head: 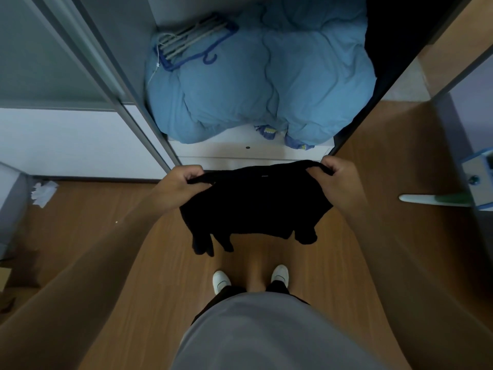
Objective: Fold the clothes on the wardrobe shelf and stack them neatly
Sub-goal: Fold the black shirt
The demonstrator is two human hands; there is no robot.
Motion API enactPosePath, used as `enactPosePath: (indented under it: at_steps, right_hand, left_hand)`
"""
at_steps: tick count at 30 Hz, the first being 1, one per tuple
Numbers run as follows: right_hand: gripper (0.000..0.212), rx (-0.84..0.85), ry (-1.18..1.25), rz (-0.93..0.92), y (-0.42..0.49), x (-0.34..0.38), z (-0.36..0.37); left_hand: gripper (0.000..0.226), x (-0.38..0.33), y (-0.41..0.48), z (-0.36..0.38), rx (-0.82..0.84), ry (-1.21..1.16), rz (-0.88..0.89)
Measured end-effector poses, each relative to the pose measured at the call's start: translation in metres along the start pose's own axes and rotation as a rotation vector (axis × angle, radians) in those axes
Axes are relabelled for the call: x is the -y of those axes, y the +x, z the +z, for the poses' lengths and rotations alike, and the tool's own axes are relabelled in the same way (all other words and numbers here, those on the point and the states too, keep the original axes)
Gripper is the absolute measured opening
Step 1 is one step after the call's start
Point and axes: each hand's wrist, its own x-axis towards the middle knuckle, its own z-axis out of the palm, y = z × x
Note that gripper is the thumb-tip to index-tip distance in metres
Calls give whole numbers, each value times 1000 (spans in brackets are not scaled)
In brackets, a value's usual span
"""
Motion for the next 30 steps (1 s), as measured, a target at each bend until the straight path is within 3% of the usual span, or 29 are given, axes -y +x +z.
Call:
enactPosePath:
  at_steps: [3,6,11,13,16,20,25,30]
  right_hand:
    - [41,65,-182,12,1,-6,-7]
    - [49,60,-327,148,0,-14,-5]
    - [45,23,-108,456,-10,-8,31]
    - [44,38,-20,512,-15,-4,46]
    - [47,53,161,559,-20,8,59]
    - [56,87,257,448,-25,30,69]
    - [25,139,277,201,-27,55,70]
    - [11,175,237,149,-31,68,72]
  left_hand:
    - [44,5,3,-3,-84,42,-70]
    - [42,0,2,1,-67,-12,-215]
    - [20,-28,5,40,-99,-366,-356]
    - [26,-38,5,56,-81,-550,-400]
    - [29,-47,4,74,-37,-639,-396]
    - [27,-54,2,91,-2,-538,-299]
    - [27,-64,2,102,-1,-602,-275]
    - [40,-74,1,110,-39,-521,-220]
